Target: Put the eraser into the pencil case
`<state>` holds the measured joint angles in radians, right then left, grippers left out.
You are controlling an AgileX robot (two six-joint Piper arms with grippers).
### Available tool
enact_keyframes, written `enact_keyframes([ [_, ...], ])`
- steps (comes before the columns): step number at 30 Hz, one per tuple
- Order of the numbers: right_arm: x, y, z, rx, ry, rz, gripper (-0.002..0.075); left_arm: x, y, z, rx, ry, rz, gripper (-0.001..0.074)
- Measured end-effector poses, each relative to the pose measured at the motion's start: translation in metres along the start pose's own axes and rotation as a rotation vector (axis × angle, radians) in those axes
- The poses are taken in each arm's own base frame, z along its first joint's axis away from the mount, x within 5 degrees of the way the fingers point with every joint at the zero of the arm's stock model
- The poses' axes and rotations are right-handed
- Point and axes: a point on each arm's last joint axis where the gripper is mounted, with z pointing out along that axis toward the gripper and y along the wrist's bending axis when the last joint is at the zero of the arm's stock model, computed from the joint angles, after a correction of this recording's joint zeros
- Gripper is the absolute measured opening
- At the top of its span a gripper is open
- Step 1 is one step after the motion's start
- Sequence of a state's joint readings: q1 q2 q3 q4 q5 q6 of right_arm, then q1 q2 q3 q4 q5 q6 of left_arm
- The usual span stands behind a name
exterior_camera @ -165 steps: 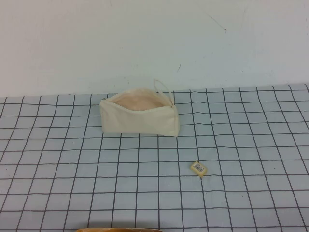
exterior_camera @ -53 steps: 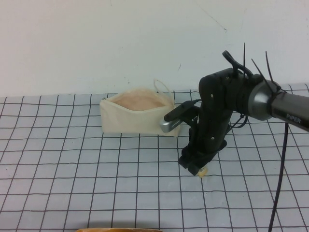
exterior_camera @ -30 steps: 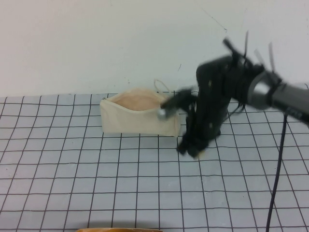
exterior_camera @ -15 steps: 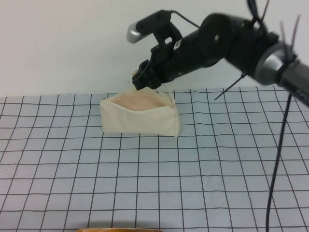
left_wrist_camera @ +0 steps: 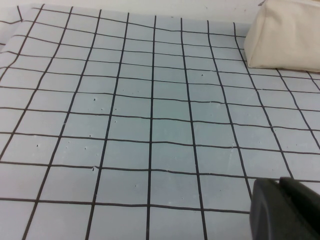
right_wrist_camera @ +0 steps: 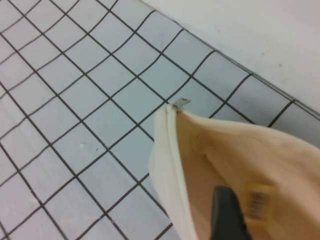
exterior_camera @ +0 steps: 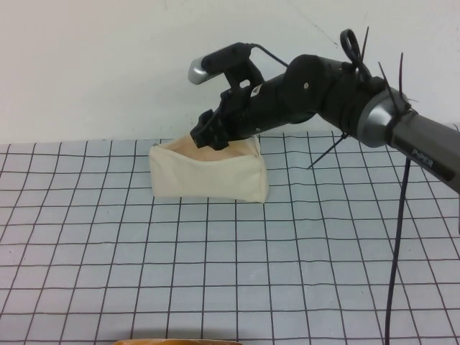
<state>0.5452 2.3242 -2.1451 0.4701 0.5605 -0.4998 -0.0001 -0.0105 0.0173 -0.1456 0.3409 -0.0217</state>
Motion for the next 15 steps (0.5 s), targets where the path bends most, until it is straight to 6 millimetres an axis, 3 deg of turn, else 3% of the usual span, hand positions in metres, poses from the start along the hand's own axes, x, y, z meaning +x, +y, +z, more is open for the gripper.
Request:
enact_keyframes([
  [3, -0.006, -0.001, -0.012, -0.013, 0.006, 0.018, 0.0364, 0.0, 0.0, 0.0, 0.0, 0.0, 0.0, -0.0001],
  [6, -0.022, -0.001, -0.043, -0.029, 0.004, 0.018, 0.0262, 0.0, 0.0, 0.0, 0.0, 0.0, 0.0, -0.0001],
  [10, -0.054, 0.001, -0.107, -0.019, -0.066, -0.008, 0.0077, 0.0, 0.0, 0.0, 0.0, 0.0, 0.0, -0.0001],
  [15, -0.08, 0.018, -0.185, -0.013, -0.124, -0.085, 0.001, 0.0, 0.0, 0.0, 0.0, 0.0, 0.0, -0.0001],
])
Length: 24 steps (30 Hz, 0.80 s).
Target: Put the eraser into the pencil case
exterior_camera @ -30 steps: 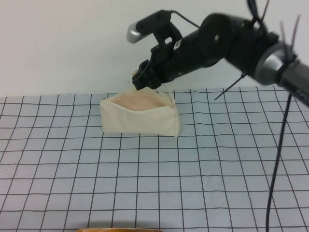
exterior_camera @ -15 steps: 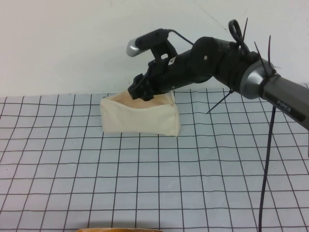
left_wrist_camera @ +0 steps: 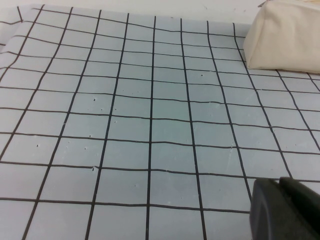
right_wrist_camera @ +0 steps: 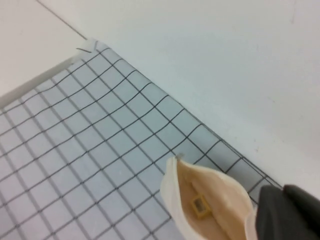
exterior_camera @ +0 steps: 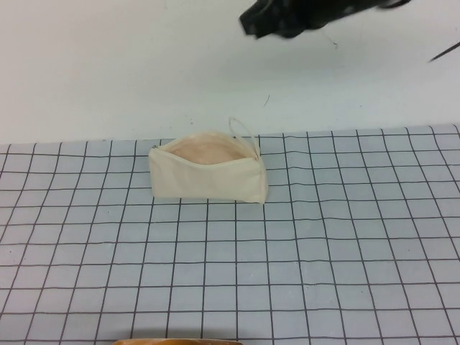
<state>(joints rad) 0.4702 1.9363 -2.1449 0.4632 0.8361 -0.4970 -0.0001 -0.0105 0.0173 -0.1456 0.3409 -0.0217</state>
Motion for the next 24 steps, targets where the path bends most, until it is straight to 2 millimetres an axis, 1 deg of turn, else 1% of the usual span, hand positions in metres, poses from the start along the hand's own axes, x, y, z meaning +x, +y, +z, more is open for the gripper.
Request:
enact_keyframes([
  [4, -0.015, 0.02, -0.059, -0.008, 0.017, -0.073, 0.0001, 0.0, 0.0, 0.0, 0.0, 0.0, 0.0, -0.0001],
  [6, -0.016, 0.029, -0.082, -0.017, 0.02, -0.104, 0.0, 0.0, 0.0, 0.0, 0.0, 0.0, 0.0, -0.0001],
  [7, -0.016, 0.035, -0.093, -0.022, 0.017, -0.123, 0.0, 0.0, 0.0, 0.0, 0.0, 0.0, 0.0, -0.0001],
  [11, -0.003, 0.053, -0.132, -0.037, 0.022, -0.177, -0.0001, 0.0, 0.0, 0.0, 0.0, 0.0, 0.0, -0.0001],
  [14, 0.015, 0.068, -0.166, -0.012, 0.027, -0.21, -0.0001, 0.0, 0.0, 0.0, 0.0, 0.0, 0.0, -0.0001],
  [16, 0.033, 0.074, -0.185, 0.027, 0.053, -0.229, -0.0001, 0.0, 0.0, 0.0, 0.0, 0.0, 0.0, -0.0001],
  [17, 0.04, 0.076, -0.192, 0.05, 0.068, -0.232, -0.0001, 0.0, 0.0, 0.0, 0.0, 0.0, 0.0, -0.0001],
  [21, 0.082, 0.091, -0.221, 0.086, 0.111, -0.226, -0.0001, 0.0, 0.0, 0.0, 0.0, 0.0, 0.0, -0.0001],
  [24, 0.108, 0.104, -0.246, 0.128, 0.046, -0.237, -0.0001, 0.0, 0.0, 0.0, 0.0, 0.0, 0.0, -0.0001],
])
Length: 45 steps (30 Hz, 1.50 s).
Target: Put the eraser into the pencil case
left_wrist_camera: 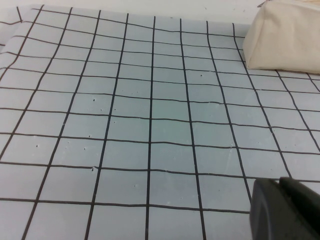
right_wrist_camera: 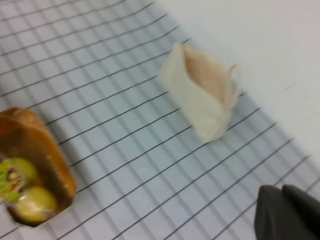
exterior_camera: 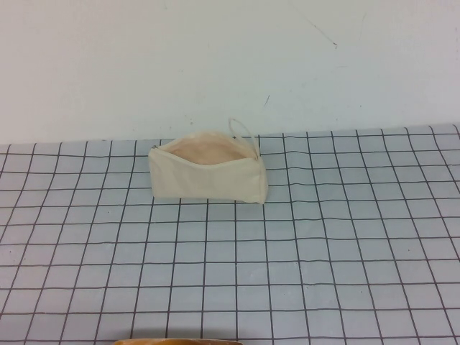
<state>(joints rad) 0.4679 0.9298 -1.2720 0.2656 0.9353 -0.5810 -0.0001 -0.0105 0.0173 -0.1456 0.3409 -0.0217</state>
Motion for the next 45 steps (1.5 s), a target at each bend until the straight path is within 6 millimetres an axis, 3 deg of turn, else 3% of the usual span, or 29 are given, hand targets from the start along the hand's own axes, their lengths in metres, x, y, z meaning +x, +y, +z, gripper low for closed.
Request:
enact_keyframes([
  [4, 0.035, 0.013, -0.015, 0.133, -0.121, -0.025, -0.0001, 0.0, 0.0, 0.0, 0.0, 0.0, 0.0, -0.0001],
  [12, 0.121, 0.046, -0.018, 0.263, -0.287, -0.002, -0.0001, 0.0, 0.0, 0.0, 0.0, 0.0, 0.0, -0.0001],
  [20, 0.193, 0.062, 0.011, 0.403, -0.43, 0.104, -0.0001, 0.0, 0.0, 0.0, 0.0, 0.0, 0.0, -0.0001],
  [25, 0.232, 0.06, 0.027, 0.577, -0.354, 0.202, -0.0001, 0.0, 0.0, 0.0, 0.0, 0.0, 0.0, -0.0001],
  [37, 0.296, 0.07, 0.04, 0.756, -0.039, 0.506, -0.0001, 0.0, 0.0, 0.0, 0.0, 0.0, 0.0, -0.0001],
  [45, 0.296, 0.07, 0.04, 0.77, -0.036, 0.515, -0.0001, 0.0, 0.0, 0.0, 0.0, 0.0, 0.0, -0.0001],
])
